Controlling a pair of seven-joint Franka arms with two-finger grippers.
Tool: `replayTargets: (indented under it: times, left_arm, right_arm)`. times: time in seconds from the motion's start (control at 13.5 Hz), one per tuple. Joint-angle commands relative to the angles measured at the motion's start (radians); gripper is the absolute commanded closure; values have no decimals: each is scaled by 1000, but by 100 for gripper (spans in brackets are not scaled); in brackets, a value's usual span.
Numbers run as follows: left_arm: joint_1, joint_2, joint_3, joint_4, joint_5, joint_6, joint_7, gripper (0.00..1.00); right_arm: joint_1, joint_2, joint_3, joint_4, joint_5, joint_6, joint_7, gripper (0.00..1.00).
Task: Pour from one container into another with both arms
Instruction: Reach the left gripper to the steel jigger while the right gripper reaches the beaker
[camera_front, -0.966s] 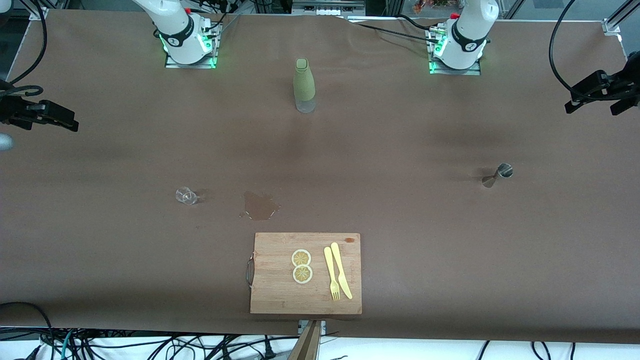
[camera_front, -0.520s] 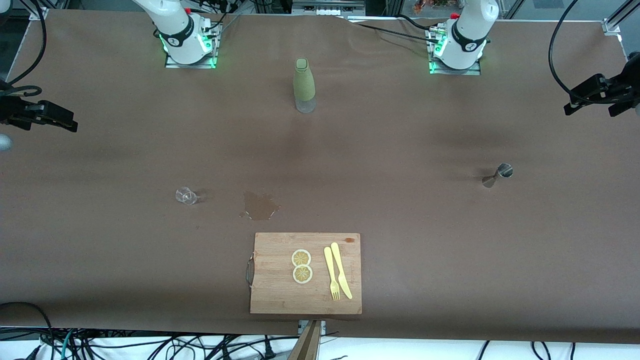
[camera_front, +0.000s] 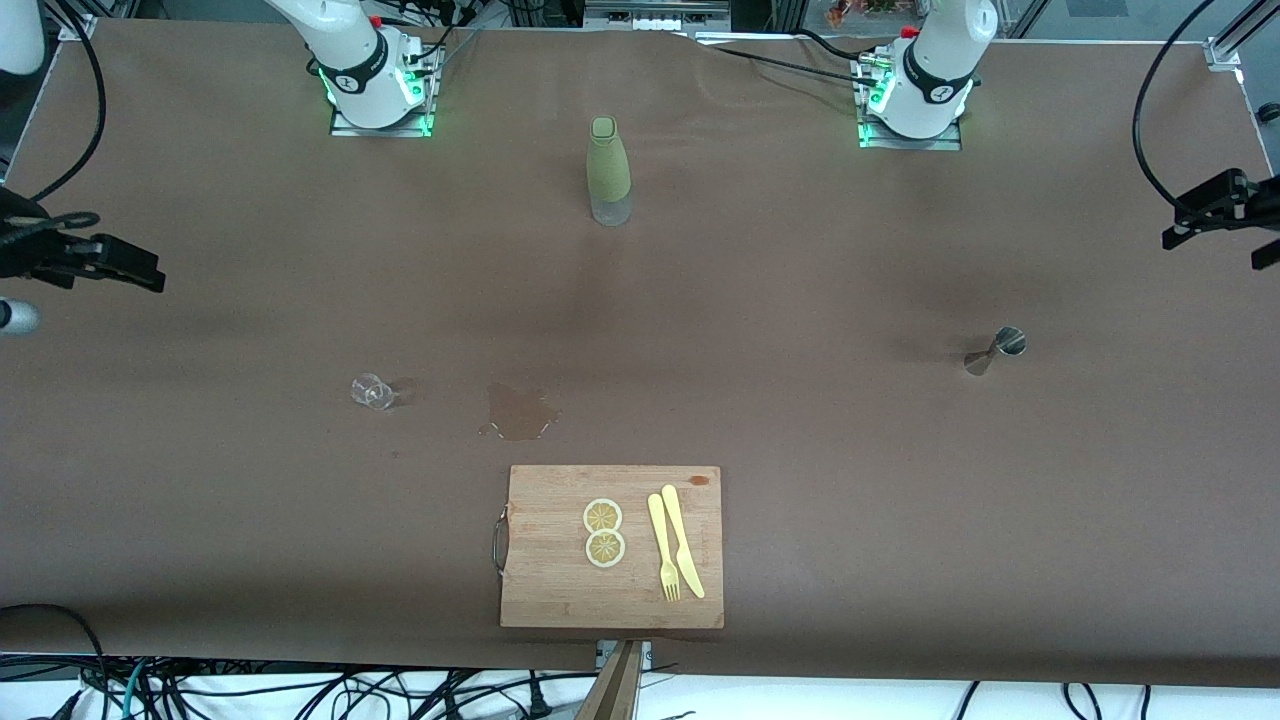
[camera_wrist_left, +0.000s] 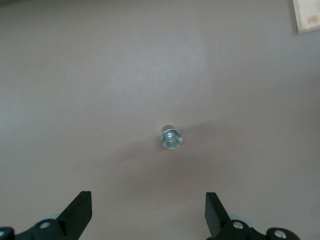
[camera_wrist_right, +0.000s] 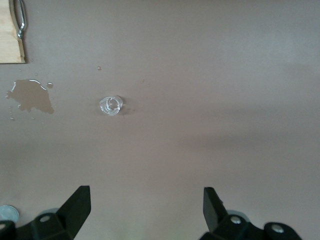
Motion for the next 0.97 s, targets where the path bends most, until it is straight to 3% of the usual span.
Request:
replayTargets:
  times: [0.0, 0.15, 0.45, 0.59, 0.89]
  left_arm:
    - [95, 88, -1, 3, -90, 49, 307, 0]
    - [150, 151, -1, 6, -147, 53, 473, 0]
    - [245, 347, 57, 9, -420, 61, 950, 0]
    - [296, 412, 59, 5, -503, 58, 1168, 0]
    - [367, 522, 63, -15, -638, 6, 1551, 0]
  right_arm:
    - [-9, 42, 5, -8, 16, 21, 0, 0]
    - [-6, 69, 7, -8, 19, 34, -1, 0]
    - [-3, 102, 7, -15, 19, 32, -3, 0]
    - [-9, 117, 7, -17, 17, 20, -22, 0]
    - [-12, 156, 7, -29, 17, 66, -261, 0]
